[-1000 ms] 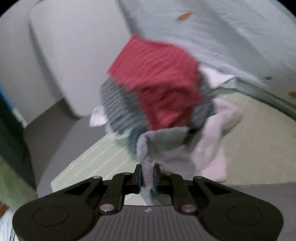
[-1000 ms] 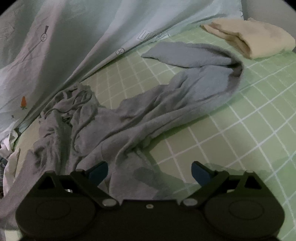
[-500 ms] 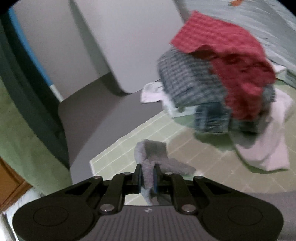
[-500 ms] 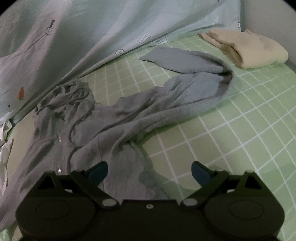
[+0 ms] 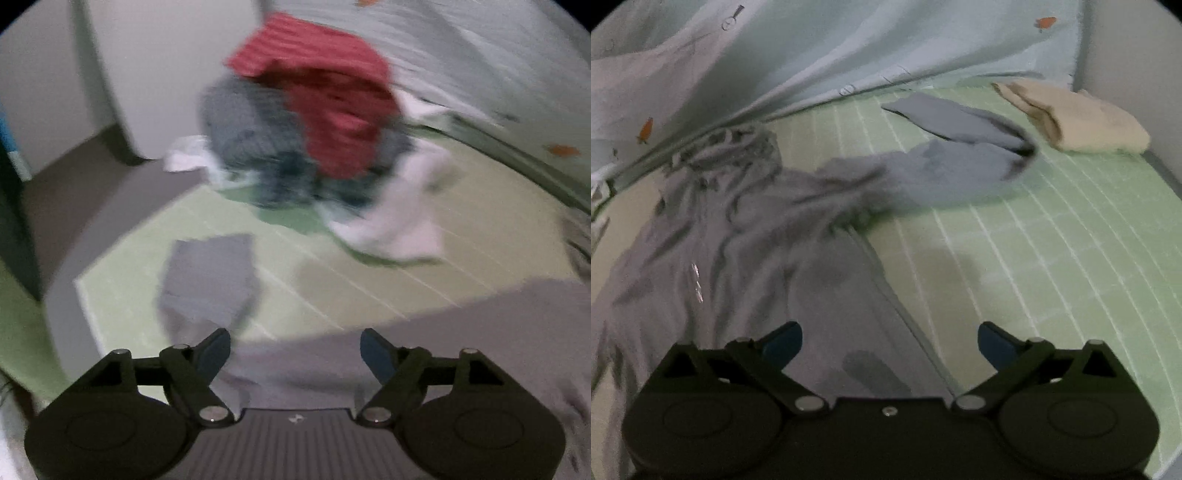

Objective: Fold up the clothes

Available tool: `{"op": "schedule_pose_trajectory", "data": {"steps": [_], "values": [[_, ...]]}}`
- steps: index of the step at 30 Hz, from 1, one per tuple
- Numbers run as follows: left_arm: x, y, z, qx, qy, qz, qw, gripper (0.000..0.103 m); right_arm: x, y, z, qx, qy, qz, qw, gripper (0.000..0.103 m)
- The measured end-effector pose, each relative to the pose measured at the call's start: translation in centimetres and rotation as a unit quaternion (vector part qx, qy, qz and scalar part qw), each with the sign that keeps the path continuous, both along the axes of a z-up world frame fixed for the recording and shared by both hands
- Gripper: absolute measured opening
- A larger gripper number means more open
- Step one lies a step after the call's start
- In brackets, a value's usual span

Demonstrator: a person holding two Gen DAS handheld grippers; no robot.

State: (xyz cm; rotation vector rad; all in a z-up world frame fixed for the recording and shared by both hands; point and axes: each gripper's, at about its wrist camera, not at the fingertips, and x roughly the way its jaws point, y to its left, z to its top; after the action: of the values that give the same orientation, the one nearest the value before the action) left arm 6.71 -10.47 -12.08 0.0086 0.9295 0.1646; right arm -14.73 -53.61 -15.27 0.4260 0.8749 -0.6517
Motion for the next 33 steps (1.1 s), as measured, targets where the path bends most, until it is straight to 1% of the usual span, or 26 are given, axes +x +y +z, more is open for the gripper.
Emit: {"op": "schedule_pose_trajectory", "data": {"steps": [3, 4, 5, 7, 9, 12, 13, 14, 15, 16, 17, 19, 20, 23, 26, 27, 28, 29, 31, 32, 33], "values": [[-1.8, -2.3, -0.6, -0.027, 0.023, -0.064, 0.9973, 0.079, -2.1, 0.1, -1.2, 0.015, 0.011, -0.025, 1.0, 0.103], [-2.4, -3.1, -0.7, -0.042, 0.032, -0.091, 0.9944, 0.079, -2.7, 0.0, -1.6, 0.021, 0.013, -0.034, 0.999, 0.103], [-3.0, -4.0, -0.9, -0.059, 0.042, -0.125, 0.9895, 0.079, -3.3, 0.0, -2.0, 0.027, 0.016, -0.041, 0.999, 0.103], [-4.2, -5.9, -1.3, -0.101, 0.062, -0.198, 0.973, 0.079, -4.2, 0.1, -2.7, 0.033, 0.019, -0.049, 0.998, 0.103], [-5.2, -7.8, -2.1, -0.137, 0.082, -0.26, 0.9524, 0.08, -4.7, 0.9, -3.3, 0.022, 0.022, -0.045, 0.998, 0.103], [-6.7, -10.5, -3.5, -0.147, 0.108, -0.332, 0.9254, 0.079, -4.7, 2.1, -3.6, 0.004, 0.034, -0.022, 0.999, 0.102], [-7.1, -11.2, -3.9, -0.144, 0.117, -0.347, 0.9193, 0.078, -4.8, 2.4, -3.5, 0.004, 0.031, -0.013, 0.999, 0.101], [-7.6, -11.9, -4.4, -0.141, 0.125, -0.362, 0.9131, 0.068, -4.8, 2.8, -3.3, 0.004, 0.029, -0.001, 1.0, 0.098], [-8.0, -12.4, -4.7, -0.137, 0.131, -0.379, 0.9059, 0.046, -4.8, 3.2, -3.1, 0.001, 0.029, 0.014, 0.999, 0.086], [-8.4, -12.8, -5.1, -0.132, 0.136, -0.396, 0.8985, 0.034, -4.9, 3.7, -2.8, -0.002, 0.025, 0.029, 0.999, 0.069], [-8.5, -12.7, -5.3, -0.129, 0.138, -0.396, 0.8984, 0.005, -5.0, 4.2, -2.5, -0.003, 0.022, 0.041, 0.999, 0.061], [-8.7, -12.4, -5.9, -0.124, 0.143, -0.395, 0.8987, 0.006, -5.4, 5.2, -2.0, 0.0, 0.021, 0.051, 0.998, 0.03], [-8.7, -11.8, -5.9, -0.124, 0.138, -0.385, 0.9038, 0.006, -5.7, 5.7, -1.9, 0.002, 0.022, 0.052, 0.998, 0.027], [-8.1, -9.4, -6.1, -0.124, 0.14, -0.349, 0.9184, 0.006, -6.7, 7.2, -1.7, 0.011, 0.022, 0.048, 0.999, 0.025], [-7.6, -8.4, -5.6, -0.122, 0.136, -0.328, 0.9268, 0.006, -6.9, 8.4, -1.4, 0.024, 0.029, 0.066, 0.997, 0.026], [-7.5, -8.0, -5.4, -0.121, 0.135, -0.321, 0.9295, 0.008, -6.9, 8.7, -1.3, 0.023, 0.035, 0.077, 0.996, 0.031], [-7.4, -7.7, -5.2, -0.12, 0.133, -0.314, 0.9322, 0.01, -6.7, 8.9, -1.2, 0.021, 0.044, 0.085, 0.995, 0.039], [-7.6, -7.9, -4.7, -0.112, 0.124, -0.313, 0.9351, 0.015, -6.4, 8.8, -1.1, 0.015, 0.056, 0.091, 0.994, 0.045], [-8.1, -8.3, -3.6, -0.094, 0.106, -0.309, 0.9404, 0.025, -5.8, 8.3, -0.9, 0.004, 0.077, 0.1, 0.992, 0.067], [-8.4, -8.6, -3.1, -0.086, 0.097, -0.307, 0.9428, 0.038, -5.6, 7.8, -0.7, 0.002, 0.08, 0.104, 0.991, 0.074], [-8.9, -8.6, -2.4, -0.081, 0.08, -0.305, 0.9457, 0.051, -5.4, 7.3, -0.6, -0.002, 0.081, 0.107, 0.991, 0.087]]}}
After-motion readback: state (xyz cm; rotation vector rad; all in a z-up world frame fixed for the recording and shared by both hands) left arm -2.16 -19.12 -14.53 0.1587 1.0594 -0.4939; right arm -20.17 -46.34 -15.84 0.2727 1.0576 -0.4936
